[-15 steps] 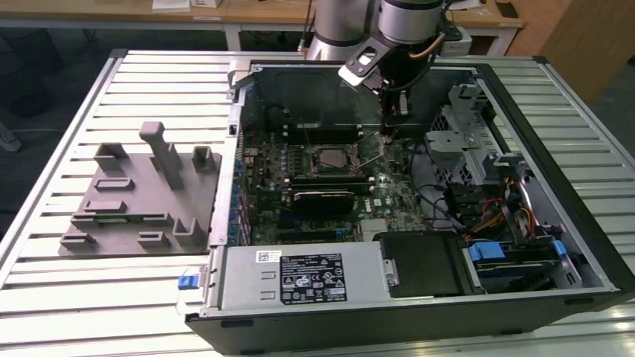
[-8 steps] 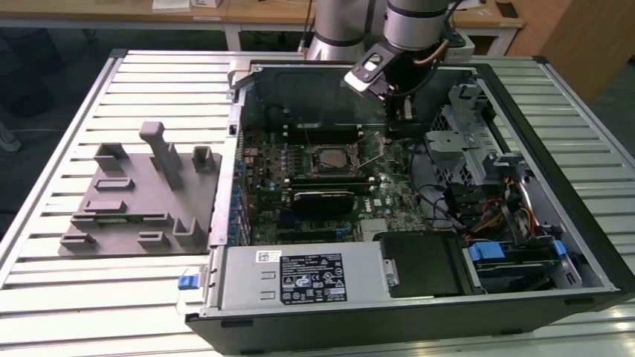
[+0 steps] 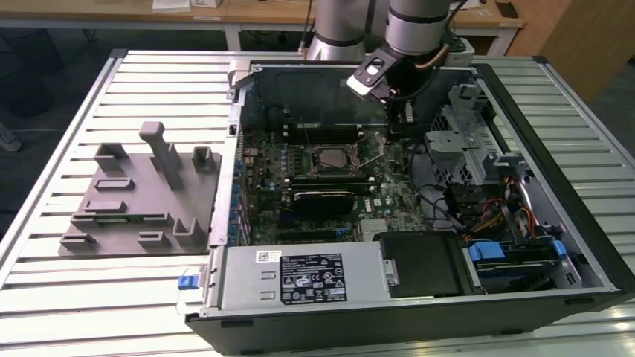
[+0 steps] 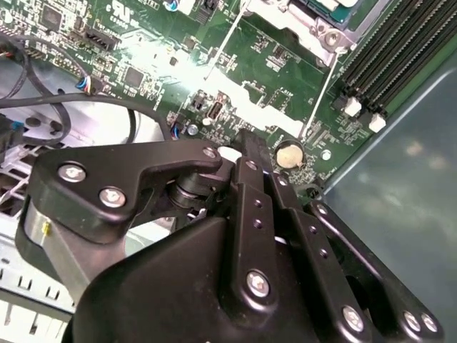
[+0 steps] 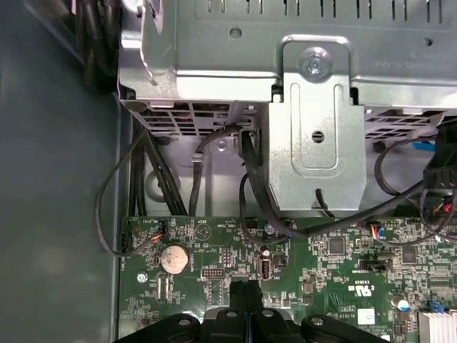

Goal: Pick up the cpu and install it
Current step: 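Close the cpu cover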

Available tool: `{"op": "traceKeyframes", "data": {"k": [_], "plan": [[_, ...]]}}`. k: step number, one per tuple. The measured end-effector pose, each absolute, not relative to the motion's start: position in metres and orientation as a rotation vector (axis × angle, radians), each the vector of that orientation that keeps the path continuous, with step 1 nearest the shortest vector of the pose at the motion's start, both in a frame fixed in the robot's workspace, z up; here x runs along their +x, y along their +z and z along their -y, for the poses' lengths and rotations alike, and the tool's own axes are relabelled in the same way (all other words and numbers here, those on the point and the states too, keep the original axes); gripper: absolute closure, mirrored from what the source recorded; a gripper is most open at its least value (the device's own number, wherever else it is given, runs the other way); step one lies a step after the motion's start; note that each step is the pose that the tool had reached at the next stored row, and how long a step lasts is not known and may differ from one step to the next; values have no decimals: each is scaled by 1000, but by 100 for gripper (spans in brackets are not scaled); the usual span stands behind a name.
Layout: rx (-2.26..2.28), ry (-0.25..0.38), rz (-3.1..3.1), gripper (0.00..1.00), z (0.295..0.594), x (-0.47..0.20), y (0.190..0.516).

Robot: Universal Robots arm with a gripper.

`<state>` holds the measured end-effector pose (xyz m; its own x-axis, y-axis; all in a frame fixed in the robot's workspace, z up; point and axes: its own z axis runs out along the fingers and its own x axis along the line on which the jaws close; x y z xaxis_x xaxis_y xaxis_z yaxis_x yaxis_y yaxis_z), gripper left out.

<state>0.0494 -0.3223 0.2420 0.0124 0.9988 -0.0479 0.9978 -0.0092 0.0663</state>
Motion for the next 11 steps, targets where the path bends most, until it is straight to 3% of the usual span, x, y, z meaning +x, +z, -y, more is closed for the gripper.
{"op": "traceKeyframes", "data": {"k": [11], "plan": [[2176,19,-2153,89,322,49,236]]}}
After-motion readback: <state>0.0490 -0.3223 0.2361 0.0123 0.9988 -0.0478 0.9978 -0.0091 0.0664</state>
